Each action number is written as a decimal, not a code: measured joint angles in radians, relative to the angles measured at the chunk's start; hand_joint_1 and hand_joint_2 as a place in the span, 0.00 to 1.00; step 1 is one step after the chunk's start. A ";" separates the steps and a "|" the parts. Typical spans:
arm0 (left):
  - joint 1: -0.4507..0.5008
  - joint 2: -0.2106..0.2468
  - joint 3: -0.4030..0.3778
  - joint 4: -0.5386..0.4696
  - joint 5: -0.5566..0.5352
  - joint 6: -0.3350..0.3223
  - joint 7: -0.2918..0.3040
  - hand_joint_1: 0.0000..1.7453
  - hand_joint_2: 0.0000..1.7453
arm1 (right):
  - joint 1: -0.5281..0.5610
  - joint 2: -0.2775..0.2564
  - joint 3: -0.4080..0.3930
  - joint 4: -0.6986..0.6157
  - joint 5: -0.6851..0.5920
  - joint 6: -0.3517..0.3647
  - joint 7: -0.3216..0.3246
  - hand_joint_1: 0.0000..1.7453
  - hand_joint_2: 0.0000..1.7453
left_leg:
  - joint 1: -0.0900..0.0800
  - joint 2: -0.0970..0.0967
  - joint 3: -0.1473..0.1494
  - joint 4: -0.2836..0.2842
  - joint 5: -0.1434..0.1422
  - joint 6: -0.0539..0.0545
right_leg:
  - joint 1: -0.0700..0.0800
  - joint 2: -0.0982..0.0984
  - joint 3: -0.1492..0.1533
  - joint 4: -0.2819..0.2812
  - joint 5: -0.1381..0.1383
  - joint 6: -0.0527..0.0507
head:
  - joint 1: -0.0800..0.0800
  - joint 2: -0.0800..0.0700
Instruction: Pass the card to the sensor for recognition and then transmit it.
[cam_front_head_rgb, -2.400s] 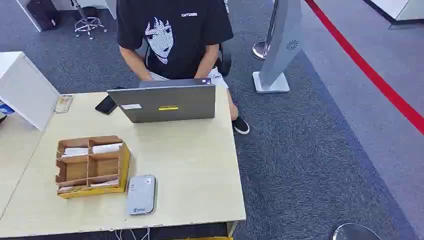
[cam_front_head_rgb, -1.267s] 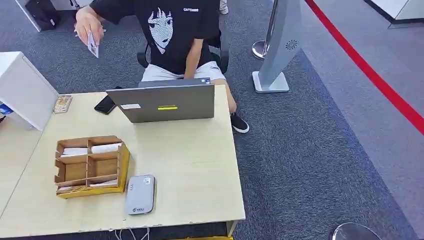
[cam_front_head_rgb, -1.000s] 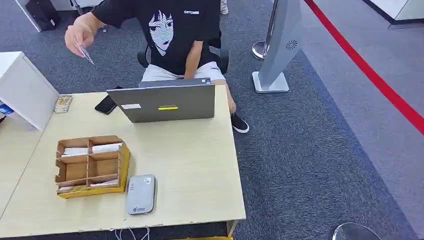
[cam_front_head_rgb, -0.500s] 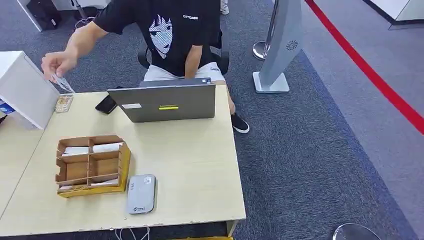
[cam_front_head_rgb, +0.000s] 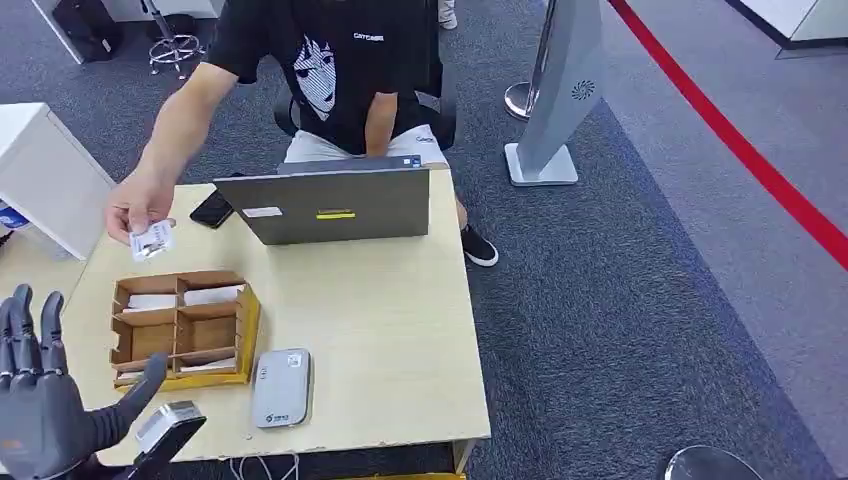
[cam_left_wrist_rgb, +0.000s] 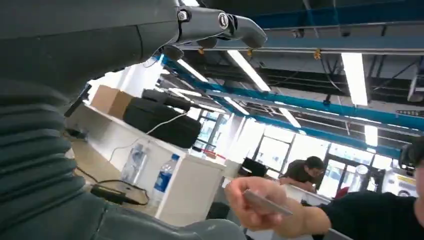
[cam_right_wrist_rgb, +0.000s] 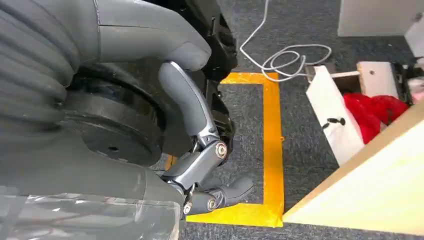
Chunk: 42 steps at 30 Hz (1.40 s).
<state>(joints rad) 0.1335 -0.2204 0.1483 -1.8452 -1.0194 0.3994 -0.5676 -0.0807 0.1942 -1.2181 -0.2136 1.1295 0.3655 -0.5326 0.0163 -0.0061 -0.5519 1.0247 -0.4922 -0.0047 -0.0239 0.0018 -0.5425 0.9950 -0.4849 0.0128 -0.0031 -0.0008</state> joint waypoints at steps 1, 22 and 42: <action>-0.017 0.014 -0.017 0.011 -0.043 0.011 0.026 0.00 1.00 | 0.000 -0.001 0.006 0.000 0.004 0.002 0.000 0.00 1.00 | 0.000 0.000 0.000 0.000 0.000 0.000 | 0.000 0.000 0.000 0.000 0.000 0.000 | 0.000 0.000; -0.158 0.135 -0.176 0.164 -0.241 0.137 0.181 1.00 1.00 | -0.012 -0.005 0.066 0.010 0.043 0.016 0.026 0.00 1.00 | 0.000 0.000 -0.001 0.000 0.000 0.000 | 0.000 0.001 -0.001 0.000 0.000 0.000 | 0.000 0.000; -0.100 0.141 -0.184 0.135 -0.145 0.145 0.132 1.00 1.00 | -0.012 -0.005 0.070 0.010 0.032 0.011 0.023 0.00 1.00 | 0.000 0.000 -0.002 0.000 0.000 0.000 | 0.000 0.001 -0.001 0.000 0.000 0.000 | 0.000 0.000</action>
<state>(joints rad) 0.0336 -0.0794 -0.0355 -1.7098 -1.1646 0.5447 -0.4353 -0.0926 0.1896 -1.1482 -0.2041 1.1620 0.3769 -0.5097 0.0161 -0.0058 -0.5539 1.0247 -0.4919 -0.0049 -0.0240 0.0031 -0.5439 0.9950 -0.4850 0.0128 -0.0030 -0.0011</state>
